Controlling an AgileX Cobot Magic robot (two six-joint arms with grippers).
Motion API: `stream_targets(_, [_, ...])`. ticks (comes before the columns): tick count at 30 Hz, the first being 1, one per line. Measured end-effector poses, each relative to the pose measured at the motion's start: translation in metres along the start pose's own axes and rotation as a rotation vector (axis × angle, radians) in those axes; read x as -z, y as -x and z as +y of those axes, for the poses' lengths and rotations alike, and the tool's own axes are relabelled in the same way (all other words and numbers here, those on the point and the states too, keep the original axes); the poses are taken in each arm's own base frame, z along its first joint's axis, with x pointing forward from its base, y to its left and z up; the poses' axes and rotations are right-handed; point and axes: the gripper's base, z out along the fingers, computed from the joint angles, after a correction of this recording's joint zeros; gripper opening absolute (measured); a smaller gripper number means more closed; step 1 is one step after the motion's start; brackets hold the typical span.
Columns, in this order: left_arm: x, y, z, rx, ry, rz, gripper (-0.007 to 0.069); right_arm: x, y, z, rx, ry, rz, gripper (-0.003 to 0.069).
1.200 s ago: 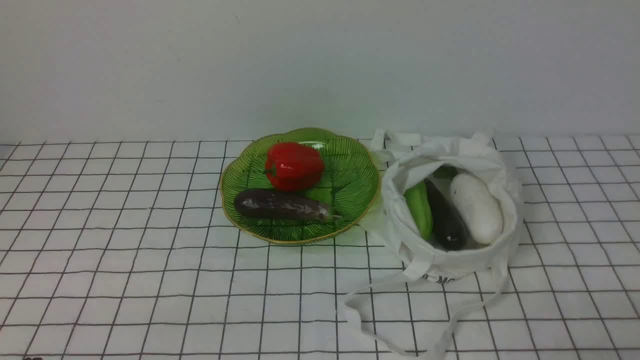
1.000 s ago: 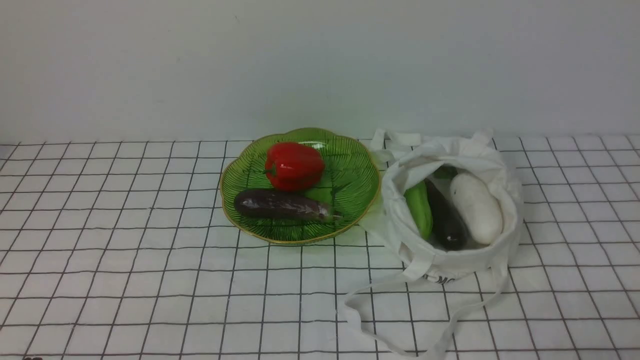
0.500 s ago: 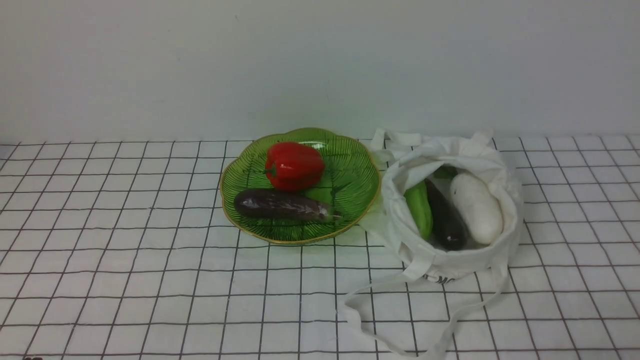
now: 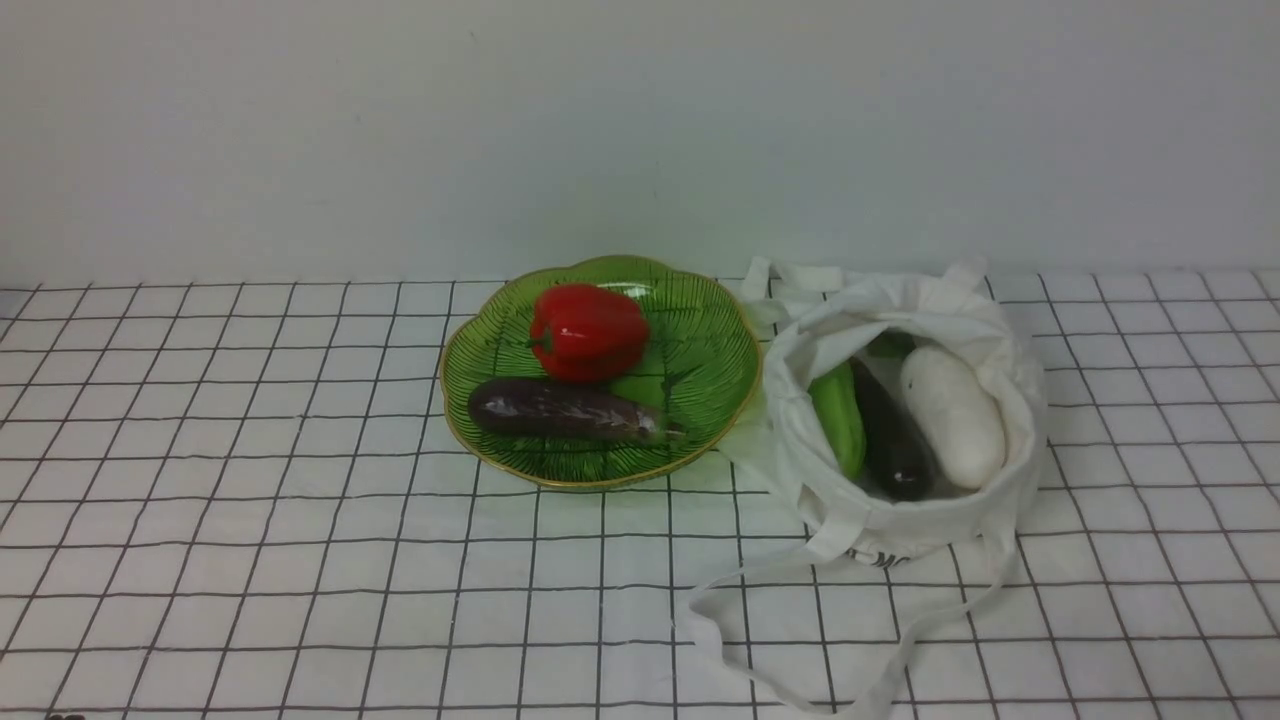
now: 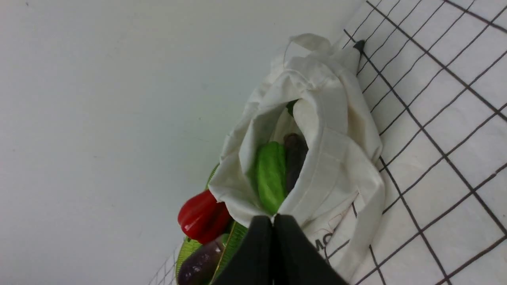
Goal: Take vegetables from bag on white checkered tablecloth place on plate.
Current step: 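Reach into the cloth bag and grasp a vegetable inside it with the right gripper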
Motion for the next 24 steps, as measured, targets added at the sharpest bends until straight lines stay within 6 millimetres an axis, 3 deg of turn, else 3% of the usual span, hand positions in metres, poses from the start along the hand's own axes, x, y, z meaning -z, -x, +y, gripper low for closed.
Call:
stream_targets(4, [0.0, 0.0, 0.0, 0.0, 0.0, 0.0, -0.0008, 0.002, 0.003, 0.006, 0.056, 0.017, 0.002, -0.0015])
stream_targets(9, [0.0, 0.0, 0.0, 0.0, 0.0, 0.0, -0.0008, 0.024, 0.044, 0.072, 0.421, 0.117, -0.092, -0.0015])
stream_targets(13, [0.0, 0.0, 0.0, 0.0, 0.0, 0.0, -0.0008, 0.013, 0.059, 0.093, 0.593, 0.007, 0.027, -0.0015])
stream_targets(15, [0.0, 0.0, 0.0, 0.0, 0.0, 0.0, -0.0008, -0.013, 0.064, 0.093, 0.647, -0.145, 0.229, -0.0015])
stream_targets(16, [0.0, 0.0, 0.0, 0.0, 0.0, 0.0, -0.0008, -0.016, 0.064, 0.093, 0.647, -0.153, 0.238, -0.0015])
stream_targets(19, [0.0, 0.0, 0.0, 0.0, 0.0, 0.0, -0.0008, -0.067, 0.06, 0.082, 0.607, -0.299, 0.516, -0.0015])
stream_targets(21, [0.0, 0.0, 0.0, 0.0, 0.0, 0.0, -0.0008, -0.088, 0.059, 0.081, 0.598, -0.305, 0.607, -0.0015])
stream_targets(22, [0.0, 0.0, 0.0, 0.0, 0.0, 0.0, -0.0008, -0.11, 0.058, 0.081, 0.597, -0.295, 0.681, -0.0009])
stream_targets(24, [0.0, 0.0, 0.0, 0.0, 0.0, 0.0, -0.0008, -0.128, 0.057, 0.083, 0.59, -0.279, 0.75, 0.0001])
